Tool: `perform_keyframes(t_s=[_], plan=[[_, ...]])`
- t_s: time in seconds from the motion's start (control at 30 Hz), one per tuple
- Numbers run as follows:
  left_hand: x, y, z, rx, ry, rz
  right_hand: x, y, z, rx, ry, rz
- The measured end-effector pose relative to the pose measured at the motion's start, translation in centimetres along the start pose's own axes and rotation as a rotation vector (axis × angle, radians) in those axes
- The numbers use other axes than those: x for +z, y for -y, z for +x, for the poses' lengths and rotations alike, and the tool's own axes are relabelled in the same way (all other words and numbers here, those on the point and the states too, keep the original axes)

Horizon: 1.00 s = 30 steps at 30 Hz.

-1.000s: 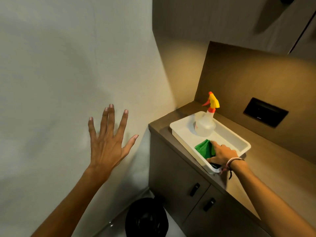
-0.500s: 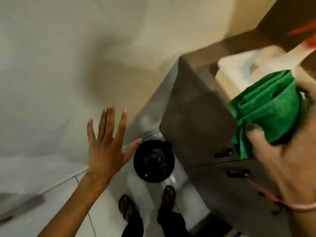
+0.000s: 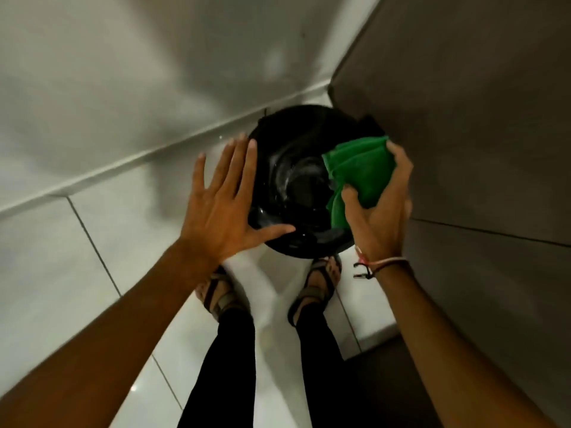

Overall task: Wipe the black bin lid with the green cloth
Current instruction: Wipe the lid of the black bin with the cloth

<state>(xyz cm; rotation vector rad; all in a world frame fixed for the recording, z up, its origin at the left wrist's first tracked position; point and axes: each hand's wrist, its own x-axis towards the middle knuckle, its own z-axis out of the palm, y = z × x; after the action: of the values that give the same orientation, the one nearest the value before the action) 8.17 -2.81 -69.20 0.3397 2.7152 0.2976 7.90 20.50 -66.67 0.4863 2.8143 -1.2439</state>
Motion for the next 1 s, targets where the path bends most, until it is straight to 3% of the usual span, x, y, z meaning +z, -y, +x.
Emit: perform_keyframes(t_s=[0.13, 0.2, 0.8, 1.0], plan=[[2.7, 0.9, 2.3, 0.023, 0.072, -0.031, 2.0, -3.0, 1.0, -0.096, 0.022, -0.557], [3.4, 1.3, 2.6, 0.052, 0.09, -0.016, 2.3, -3.2, 0.9, -0.163, 0.032, -0.679], [3.0, 2.4, 6.3, 0.105, 0.047, -0.005, 9.7, -0.8, 4.8, -0.28, -0.072, -0.824], [2.3, 2.1, 5.4, -0.041, 0.074, 0.067, 9.9, -0.5, 3.1, -0.534, 0.134, -0.775]])
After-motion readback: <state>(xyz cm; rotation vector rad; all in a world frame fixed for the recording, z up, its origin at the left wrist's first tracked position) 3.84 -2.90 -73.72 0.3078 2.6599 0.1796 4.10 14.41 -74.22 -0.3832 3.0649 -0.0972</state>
